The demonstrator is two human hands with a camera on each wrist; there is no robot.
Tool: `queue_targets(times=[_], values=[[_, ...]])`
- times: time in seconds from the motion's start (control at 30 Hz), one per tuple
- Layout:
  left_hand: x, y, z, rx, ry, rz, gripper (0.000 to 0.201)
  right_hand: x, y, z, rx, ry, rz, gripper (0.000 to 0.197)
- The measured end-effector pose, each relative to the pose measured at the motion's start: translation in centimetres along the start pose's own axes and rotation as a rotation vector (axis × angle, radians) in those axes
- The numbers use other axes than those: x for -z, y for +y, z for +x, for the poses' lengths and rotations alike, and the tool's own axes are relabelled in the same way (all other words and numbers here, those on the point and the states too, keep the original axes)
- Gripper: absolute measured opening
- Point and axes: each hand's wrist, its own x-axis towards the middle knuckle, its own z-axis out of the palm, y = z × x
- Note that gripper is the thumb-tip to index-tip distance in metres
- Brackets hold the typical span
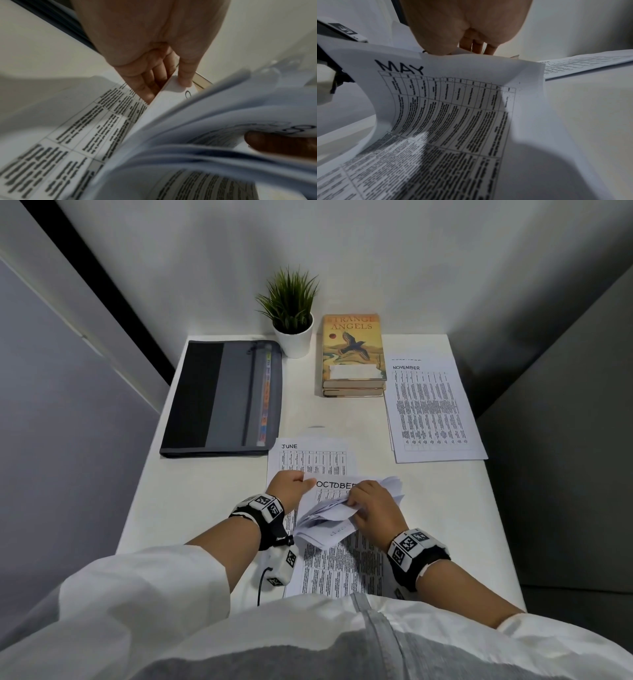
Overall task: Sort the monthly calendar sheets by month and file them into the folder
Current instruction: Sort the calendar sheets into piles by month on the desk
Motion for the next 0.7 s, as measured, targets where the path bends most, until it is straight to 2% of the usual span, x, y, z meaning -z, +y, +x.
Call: queue_targets(times=[0.13, 0.27, 0.4, 0.53, 0.57, 0.6, 0.7], values=[[0.1, 0.1, 0.1, 0.008, 0.001, 0.018, 0.029, 0.1, 0.1, 0.0, -0.008, 0.021, 0.055, 0.018], [-0.1, 0.5, -0.1, -0.023, -0.038, -0.049, 0.011, 0.1, -0.1, 0.2, 0.020, 0.022, 0.027, 0.018], [-0.2, 0.3, -0.4, -0.032, -0.061, -0.111, 0.023, 0.1, -0.1, 0.5, 0.007, -0.005, 0.014, 0.018], [-0.2, 0.2, -0.6, -0.141, -0.030, -0.086, 0.060, 0.3, -0.1, 0.7, -0.011, -0.025, 0.025, 0.018], [-0.2, 0.2, -0.6, -0.190, -0.021, -0.056, 0.061, 0.4, -0.1, 0.7, -0.018, -0.034, 0.032, 0.018], [-0.1, 0.2, -0.6, -0.236, -0.020, -0.009, 0.054, 0.5, -0.1, 0.8, -0.028, -0.046, 0.036, 0.017], [-0.1, 0.4, -0.6, -0.290, -0.035, 0.156, 0.016, 0.9, -0.1, 1.3, -0.044, -0.100, 0.032, 0.016]])
